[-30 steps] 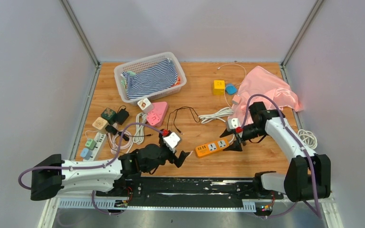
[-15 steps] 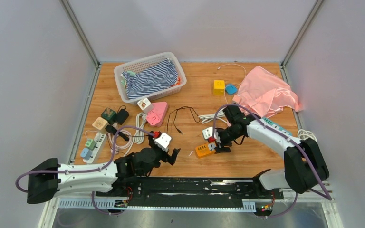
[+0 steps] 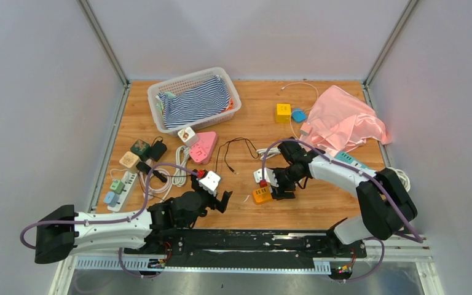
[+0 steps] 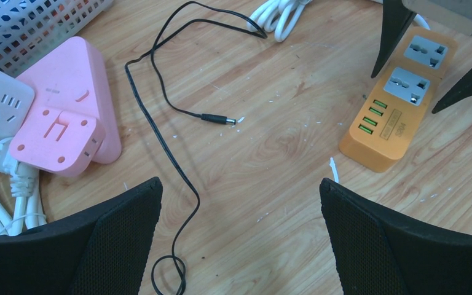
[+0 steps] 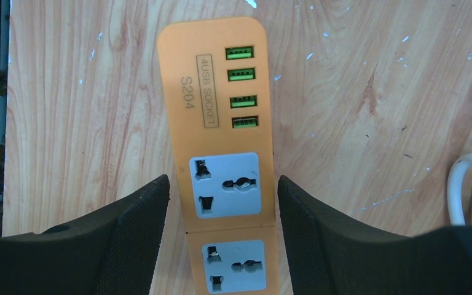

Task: Pull the plug off the socket
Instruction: Pick up the socket from the center of the board.

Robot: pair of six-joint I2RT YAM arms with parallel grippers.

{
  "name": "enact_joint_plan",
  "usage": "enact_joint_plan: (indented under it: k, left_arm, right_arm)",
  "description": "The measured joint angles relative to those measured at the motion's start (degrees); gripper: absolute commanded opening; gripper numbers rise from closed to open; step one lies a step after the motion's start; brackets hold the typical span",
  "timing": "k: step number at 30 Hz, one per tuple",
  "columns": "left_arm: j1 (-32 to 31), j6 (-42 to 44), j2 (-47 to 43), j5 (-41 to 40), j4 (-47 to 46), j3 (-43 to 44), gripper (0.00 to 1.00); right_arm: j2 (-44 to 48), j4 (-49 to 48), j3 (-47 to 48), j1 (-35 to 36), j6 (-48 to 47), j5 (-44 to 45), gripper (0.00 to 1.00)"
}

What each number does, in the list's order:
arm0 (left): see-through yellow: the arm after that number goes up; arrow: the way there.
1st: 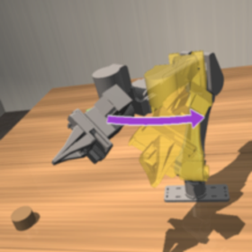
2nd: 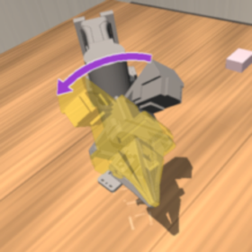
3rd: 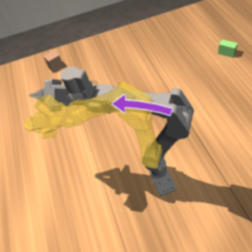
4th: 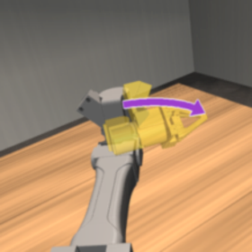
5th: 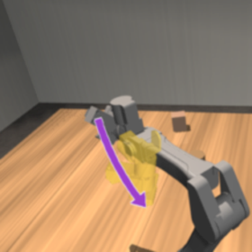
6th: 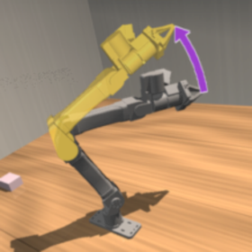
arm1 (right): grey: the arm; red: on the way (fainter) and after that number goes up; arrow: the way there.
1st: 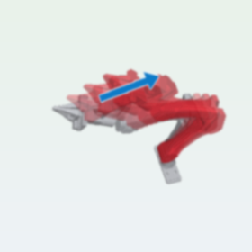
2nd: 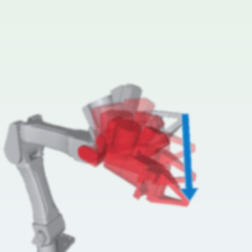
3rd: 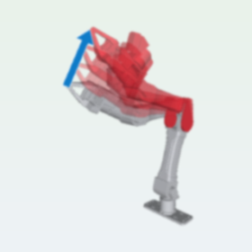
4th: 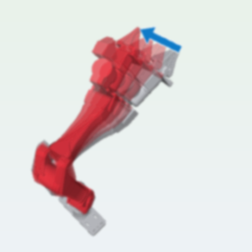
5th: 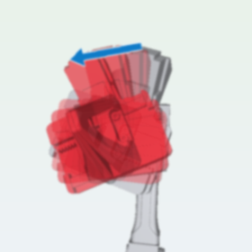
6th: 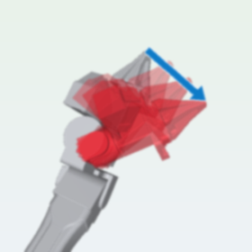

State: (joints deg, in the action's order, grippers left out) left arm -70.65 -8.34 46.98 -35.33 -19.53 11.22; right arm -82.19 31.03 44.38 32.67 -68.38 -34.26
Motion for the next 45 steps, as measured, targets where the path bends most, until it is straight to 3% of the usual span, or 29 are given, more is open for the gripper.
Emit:
enact_joint_plan:
  k: [17,25,30,45]
  left_arm:
    - [0.02,-0.22,-2.34,-0.37,0.00,-1.07,1.00]
    - [0.00,-0.22,-2.34,-0.46,0.00,-1.07,1.00]
    - [0.02,-0.22,-2.34,-0.46,0.00,-1.07,1.00]
    - [0.00,-0.22,-2.05,-0.46,0.00,-1.07,1.00]
  right_arm:
    - [-1.11,-0.35,0.09,0.33,0.26,2.16,0.40]
    - [-1.66,0.48,0.74,0.35,0.00,2.14,0.20]
    - [-1.77,0.72,0.90,0.35,-0.02,2.14,0.00]
    - [-2.21,3.78,3.19,0.35,2.60,2.25,0.00]
